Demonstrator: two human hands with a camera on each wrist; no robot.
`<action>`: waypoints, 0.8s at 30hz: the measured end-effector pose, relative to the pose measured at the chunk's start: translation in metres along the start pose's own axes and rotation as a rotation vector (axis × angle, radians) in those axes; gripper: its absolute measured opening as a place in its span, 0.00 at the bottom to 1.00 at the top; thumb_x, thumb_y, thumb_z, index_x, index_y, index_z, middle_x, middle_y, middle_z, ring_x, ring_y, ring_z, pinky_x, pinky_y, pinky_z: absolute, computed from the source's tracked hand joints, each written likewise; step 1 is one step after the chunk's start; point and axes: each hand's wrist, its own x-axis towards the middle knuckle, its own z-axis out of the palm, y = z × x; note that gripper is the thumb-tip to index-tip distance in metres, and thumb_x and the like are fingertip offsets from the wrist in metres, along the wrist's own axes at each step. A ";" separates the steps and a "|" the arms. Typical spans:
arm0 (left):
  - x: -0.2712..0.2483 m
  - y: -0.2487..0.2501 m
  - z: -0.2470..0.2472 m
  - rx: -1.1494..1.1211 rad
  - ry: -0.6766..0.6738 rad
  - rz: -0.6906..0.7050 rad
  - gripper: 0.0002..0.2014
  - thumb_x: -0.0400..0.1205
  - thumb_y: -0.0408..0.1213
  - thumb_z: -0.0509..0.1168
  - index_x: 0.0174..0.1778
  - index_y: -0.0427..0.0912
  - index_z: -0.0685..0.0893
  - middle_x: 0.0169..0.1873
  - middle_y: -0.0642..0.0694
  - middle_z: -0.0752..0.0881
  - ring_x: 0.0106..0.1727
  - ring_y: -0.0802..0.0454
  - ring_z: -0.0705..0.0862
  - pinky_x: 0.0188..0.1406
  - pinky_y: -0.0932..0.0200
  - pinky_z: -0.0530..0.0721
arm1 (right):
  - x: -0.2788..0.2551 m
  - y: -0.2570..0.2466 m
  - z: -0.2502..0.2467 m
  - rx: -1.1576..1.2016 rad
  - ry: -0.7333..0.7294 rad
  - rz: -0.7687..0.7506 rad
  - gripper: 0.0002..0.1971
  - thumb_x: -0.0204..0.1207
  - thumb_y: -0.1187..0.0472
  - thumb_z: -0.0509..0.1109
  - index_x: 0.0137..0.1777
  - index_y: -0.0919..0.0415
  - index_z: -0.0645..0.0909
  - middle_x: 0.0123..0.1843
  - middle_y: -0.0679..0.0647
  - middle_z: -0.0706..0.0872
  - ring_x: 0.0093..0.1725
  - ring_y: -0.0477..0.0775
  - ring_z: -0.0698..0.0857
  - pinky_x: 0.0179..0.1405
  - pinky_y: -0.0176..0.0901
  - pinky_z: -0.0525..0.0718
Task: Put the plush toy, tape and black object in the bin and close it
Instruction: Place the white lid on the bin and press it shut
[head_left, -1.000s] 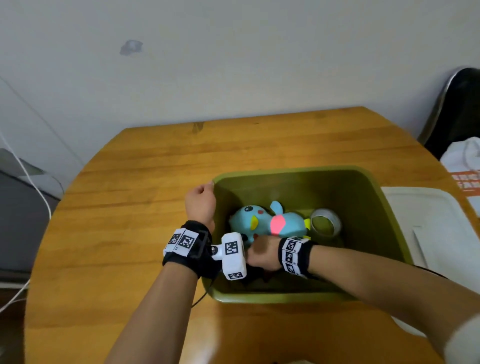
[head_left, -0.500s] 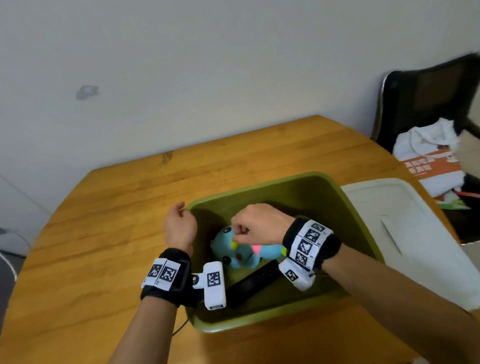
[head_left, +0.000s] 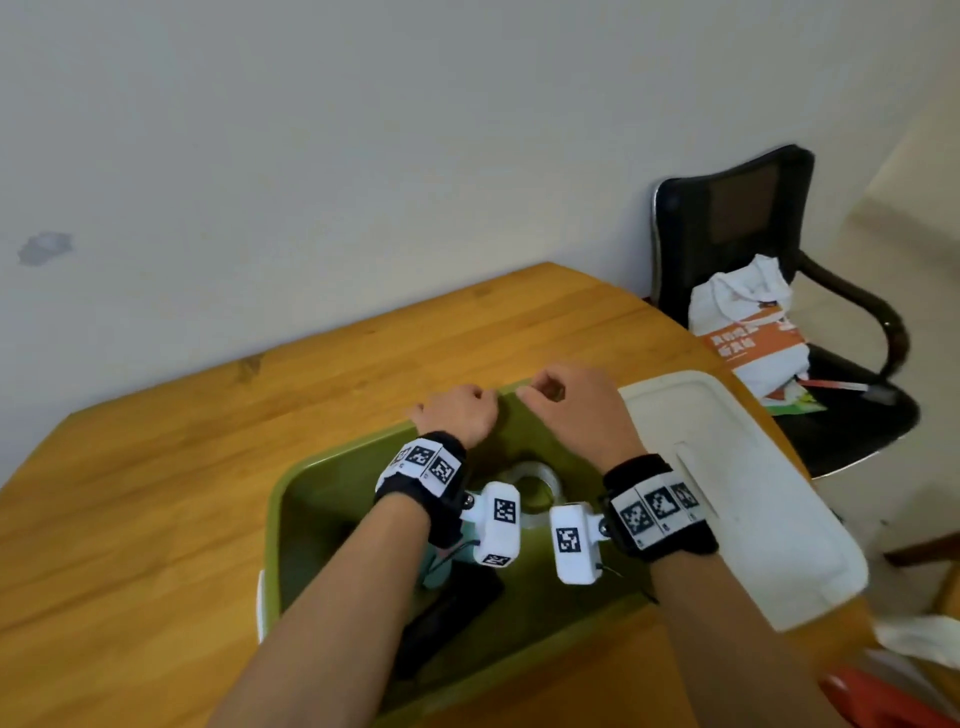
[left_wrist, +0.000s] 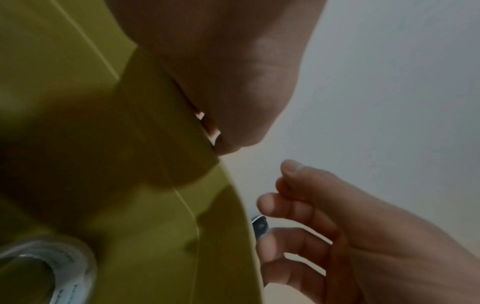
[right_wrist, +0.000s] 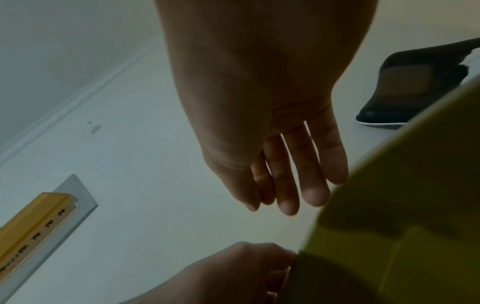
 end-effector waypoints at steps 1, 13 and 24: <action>0.002 0.000 0.003 0.017 0.004 0.000 0.25 0.86 0.56 0.48 0.56 0.49 0.89 0.57 0.46 0.91 0.65 0.43 0.84 0.78 0.35 0.57 | -0.002 0.005 0.001 0.020 -0.005 0.022 0.13 0.77 0.47 0.72 0.37 0.54 0.84 0.33 0.48 0.86 0.37 0.49 0.85 0.42 0.53 0.86; 0.006 -0.008 0.020 0.098 0.143 0.047 0.23 0.89 0.55 0.46 0.56 0.50 0.85 0.58 0.40 0.89 0.66 0.39 0.81 0.70 0.38 0.66 | 0.019 0.122 -0.062 0.451 0.208 0.548 0.13 0.81 0.52 0.71 0.51 0.64 0.87 0.45 0.58 0.94 0.34 0.53 0.88 0.36 0.47 0.85; 0.010 -0.010 0.023 0.103 0.174 0.047 0.23 0.89 0.55 0.47 0.54 0.50 0.85 0.55 0.41 0.89 0.65 0.40 0.80 0.65 0.41 0.67 | 0.022 0.237 -0.014 -0.591 -0.273 0.788 0.27 0.81 0.52 0.68 0.76 0.65 0.72 0.75 0.66 0.77 0.72 0.66 0.79 0.67 0.54 0.79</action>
